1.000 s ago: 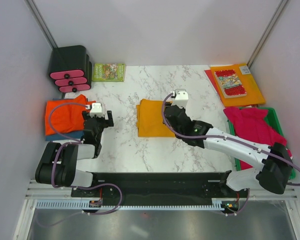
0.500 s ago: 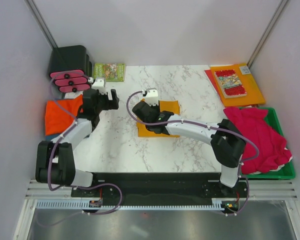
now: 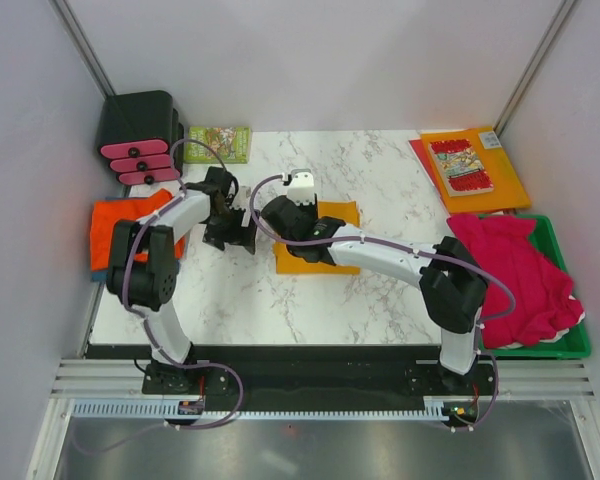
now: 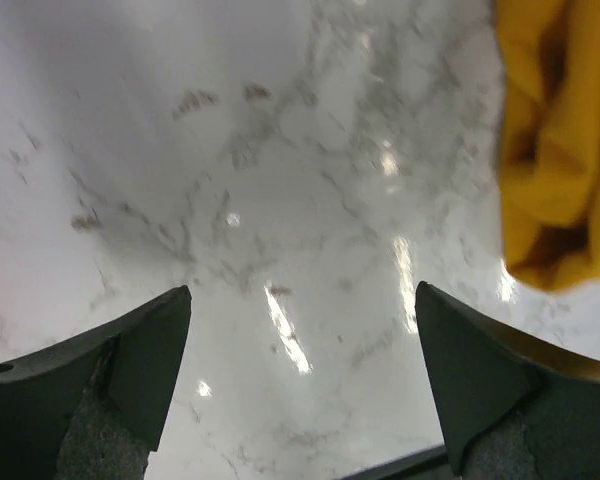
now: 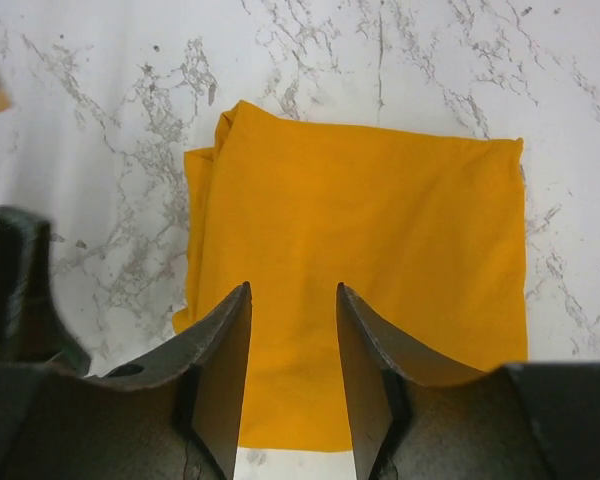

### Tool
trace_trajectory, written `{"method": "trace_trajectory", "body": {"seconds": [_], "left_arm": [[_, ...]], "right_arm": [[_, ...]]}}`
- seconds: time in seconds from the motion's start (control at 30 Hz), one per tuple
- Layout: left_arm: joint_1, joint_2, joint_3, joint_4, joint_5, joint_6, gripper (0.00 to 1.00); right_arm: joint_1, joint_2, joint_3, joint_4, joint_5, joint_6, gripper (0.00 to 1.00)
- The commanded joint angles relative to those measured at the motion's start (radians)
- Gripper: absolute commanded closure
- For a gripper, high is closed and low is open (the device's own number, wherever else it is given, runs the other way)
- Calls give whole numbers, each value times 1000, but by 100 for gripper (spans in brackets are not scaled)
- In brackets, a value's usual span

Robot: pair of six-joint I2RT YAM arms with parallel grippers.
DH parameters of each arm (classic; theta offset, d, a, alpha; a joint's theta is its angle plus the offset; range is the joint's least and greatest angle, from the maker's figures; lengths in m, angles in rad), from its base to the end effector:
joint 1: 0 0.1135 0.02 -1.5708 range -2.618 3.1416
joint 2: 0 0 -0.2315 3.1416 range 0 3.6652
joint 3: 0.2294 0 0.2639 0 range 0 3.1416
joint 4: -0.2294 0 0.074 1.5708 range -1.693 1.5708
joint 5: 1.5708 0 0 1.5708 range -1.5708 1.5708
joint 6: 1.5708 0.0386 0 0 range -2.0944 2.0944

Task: Fold and stack the t-shirts
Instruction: Put the neatly folded tshirt into the corner of the board with the left arm

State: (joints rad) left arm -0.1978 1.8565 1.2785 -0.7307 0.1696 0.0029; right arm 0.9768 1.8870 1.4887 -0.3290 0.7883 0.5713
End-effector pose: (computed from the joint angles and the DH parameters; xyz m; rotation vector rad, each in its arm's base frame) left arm 0.3540 -0.0776 0.1373 0.3211 2.8666 -0.2810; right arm 0.2621 0.3391 0.2219 -0.0376 2.0585 0.0328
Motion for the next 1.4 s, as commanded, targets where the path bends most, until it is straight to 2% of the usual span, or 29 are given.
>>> {"method": "trace_trajectory", "body": {"seconds": [0.0,0.03,0.07,0.1,0.13,0.17,0.2,0.27,0.3,0.33,0.37,0.57,0.63,0.83,1.37], "left_arm": [[-2,-302,-99,86,181,98,0],[-3,-325,-138,118,217,89,5],[-3,-354,-152,144,235,56,18],[-3,-367,-169,205,243,34,37],[-3,-381,-213,241,237,13,45],[-3,-414,-240,291,225,-42,58],[-3,-433,-304,386,226,-58,65],[-6,-468,-369,500,214,-109,60],[-6,-489,-422,593,217,-121,60],[-5,-496,-439,623,234,-136,60],[-6,-497,-452,646,238,-150,59],[-8,-386,-443,726,286,-236,22],[-9,-335,-417,726,289,-263,18],[-25,-223,-358,728,306,-314,16],[-92,-28,-283,688,291,-316,18]], "right_arm": [[-19,-63,-47,4,35,16,53],[-27,-65,-65,4,25,25,53],[-36,-62,-73,7,0,47,53],[-46,-58,-80,7,-14,53,55],[-68,-55,-90,8,-30,62,56],[-79,-48,-94,7,-43,68,60],[-102,-40,-99,8,-61,79,68],[-131,-7,-100,4,-89,91,80],[-160,4,-100,1,-127,110,93],[-171,15,-103,1,-136,119,98],[-181,38,-104,1,-144,127,100],[-190,135,-62,27,-176,108,100],[-188,155,-41,28,-188,108,100],[-190,204,-24,27,-201,113,100],[-193,230,-41,28,-216,124,100]]}}
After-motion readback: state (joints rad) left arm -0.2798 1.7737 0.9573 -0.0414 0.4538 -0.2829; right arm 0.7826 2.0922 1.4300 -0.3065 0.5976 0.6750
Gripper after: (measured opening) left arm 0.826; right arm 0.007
